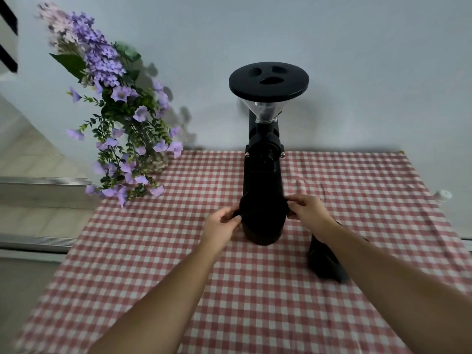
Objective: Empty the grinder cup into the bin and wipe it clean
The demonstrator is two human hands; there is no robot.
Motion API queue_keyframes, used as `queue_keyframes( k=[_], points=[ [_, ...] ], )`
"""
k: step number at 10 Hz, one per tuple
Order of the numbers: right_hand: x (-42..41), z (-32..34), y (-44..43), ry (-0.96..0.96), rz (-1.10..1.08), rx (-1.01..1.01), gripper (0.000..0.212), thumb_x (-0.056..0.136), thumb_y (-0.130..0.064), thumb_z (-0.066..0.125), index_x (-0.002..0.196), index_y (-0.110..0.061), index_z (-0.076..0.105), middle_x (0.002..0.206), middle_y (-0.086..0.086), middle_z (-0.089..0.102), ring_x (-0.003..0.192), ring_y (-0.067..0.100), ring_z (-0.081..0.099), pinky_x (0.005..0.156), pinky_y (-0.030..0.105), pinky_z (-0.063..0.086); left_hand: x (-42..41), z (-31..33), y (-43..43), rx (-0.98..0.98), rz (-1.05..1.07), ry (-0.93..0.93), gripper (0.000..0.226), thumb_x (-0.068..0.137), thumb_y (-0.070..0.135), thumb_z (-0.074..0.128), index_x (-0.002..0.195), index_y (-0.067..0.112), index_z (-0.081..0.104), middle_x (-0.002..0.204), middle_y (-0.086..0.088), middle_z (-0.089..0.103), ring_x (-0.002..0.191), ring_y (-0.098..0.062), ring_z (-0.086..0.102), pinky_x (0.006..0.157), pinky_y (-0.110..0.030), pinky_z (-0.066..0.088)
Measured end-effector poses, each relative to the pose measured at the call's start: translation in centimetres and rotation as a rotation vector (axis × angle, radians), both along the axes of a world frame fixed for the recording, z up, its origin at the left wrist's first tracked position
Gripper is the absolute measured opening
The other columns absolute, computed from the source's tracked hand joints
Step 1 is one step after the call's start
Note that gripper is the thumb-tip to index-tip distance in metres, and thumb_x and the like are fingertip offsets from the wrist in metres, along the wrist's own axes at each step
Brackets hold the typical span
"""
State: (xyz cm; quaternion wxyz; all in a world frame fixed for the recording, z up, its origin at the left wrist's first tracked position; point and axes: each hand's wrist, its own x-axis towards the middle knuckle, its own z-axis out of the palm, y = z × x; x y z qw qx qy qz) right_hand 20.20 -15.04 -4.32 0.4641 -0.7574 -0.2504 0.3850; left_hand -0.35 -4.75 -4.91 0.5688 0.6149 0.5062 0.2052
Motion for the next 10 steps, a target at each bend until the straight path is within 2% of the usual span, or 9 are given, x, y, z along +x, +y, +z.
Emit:
queue_keyframes(
  k=[1,2,3,5,6,7,8,9,10],
  points=[
    [0.4,0.2,0.8,-0.008,-0.053,0.037,0.021,0.094,-0.011,0.052,0.109,-0.016,0.066,0.092,-0.003,0.071,0.083,0.013,0.069,0.077,0.028,0.056,1.3,0.7,1.6,0.039,-0.036,0.028,0.035,0.094,0.016,0.062,0.129,0.018,0.061,0.118,0.007,0.064,0.100,-0.008,0.060,0.082,-0.019,0.046],
    [0.7,0.0,1.3,-0.030,-0.093,0.048,0.020,0.094,-0.012,0.053,0.107,-0.015,0.067,0.091,-0.002,0.072,0.081,0.012,0.069,0.076,0.028,0.057,2.4,1.1,2.7,0.059,-0.065,0.054,0.037,0.095,0.014,0.061,0.131,0.018,0.059,0.129,0.002,0.061,0.114,-0.015,0.058,0.098,-0.031,0.047],
    [0.9,-0.4,1.4,-0.019,-0.118,0.049,0.019,0.094,-0.011,0.053,0.107,-0.013,0.067,0.092,0.000,0.072,0.082,0.014,0.070,0.079,0.033,0.058,3.0,1.0,3.3,0.076,-0.099,0.060,0.035,0.095,0.012,0.059,0.129,0.021,0.061,0.130,0.001,0.062,0.118,-0.016,0.056,0.104,-0.037,0.045],
    [0.5,-1.1,0.6,0.014,-0.124,0.034,0.017,0.093,-0.009,0.053,0.105,-0.013,0.065,0.094,0.000,0.071,0.086,0.013,0.069,0.079,0.031,0.057,3.0,-0.2,3.2,0.091,-0.120,0.067,0.034,0.095,0.011,0.060,0.127,0.023,0.063,0.125,0.003,0.064,0.109,-0.009,0.057,0.091,-0.021,0.045],
    [0.2,-1.2,0.5,0.028,-0.142,0.033,0.016,0.094,-0.011,0.052,0.101,-0.017,0.064,0.095,0.000,0.071,0.086,0.012,0.068,0.078,0.028,0.056,2.9,-0.3,3.3,0.101,-0.124,0.083,0.034,0.095,0.013,0.060,0.127,0.022,0.062,0.127,0.002,0.064,0.112,-0.011,0.058,0.092,-0.022,0.045],
    [0.1,-1.1,0.5,0.036,-0.149,0.035,0.016,0.094,-0.011,0.051,0.103,-0.015,0.064,0.095,0.001,0.071,0.086,0.013,0.068,0.077,0.027,0.055,3.0,0.1,3.8,0.131,-0.158,0.126,0.035,0.094,0.011,0.061,0.129,0.017,0.061,0.131,-0.002,0.062,0.119,-0.017,0.057,0.101,-0.031,0.045],
    [0.0,-0.7,0.3,0.037,-0.141,0.006,0.016,0.095,-0.012,0.051,0.104,-0.015,0.065,0.096,0.002,0.071,0.087,0.017,0.068,0.078,0.028,0.056,2.9,0.4,3.9,0.136,-0.188,0.133,0.036,0.094,0.011,0.061,0.130,0.015,0.060,0.132,-0.003,0.061,0.120,-0.018,0.057,0.101,-0.030,0.045],
    [-0.3,-0.3,0.3,0.000,-0.122,-0.014,0.018,0.095,-0.014,0.051,0.108,-0.018,0.063,0.097,0.000,0.069,0.086,0.018,0.066,0.079,0.032,0.057,2.7,0.0,4.1,0.138,-0.215,0.132,0.037,0.095,0.016,0.061,0.132,0.018,0.059,0.133,-0.002,0.061,0.115,-0.014,0.059,0.085,-0.016,0.046],
    [-0.5,-0.2,0.0,-0.046,-0.186,-0.001,0.023,0.095,-0.017,0.050,0.117,-0.022,0.056,0.102,-0.001,0.066,0.085,0.016,0.065,0.075,0.034,0.056,2.2,-0.1,4.1,0.201,-0.230,0.226,0.044,0.096,0.028,0.060,0.139,0.024,0.052,0.140,0.000,0.054,0.108,-0.009,0.059,0.068,-0.009,0.045]
  ],
)
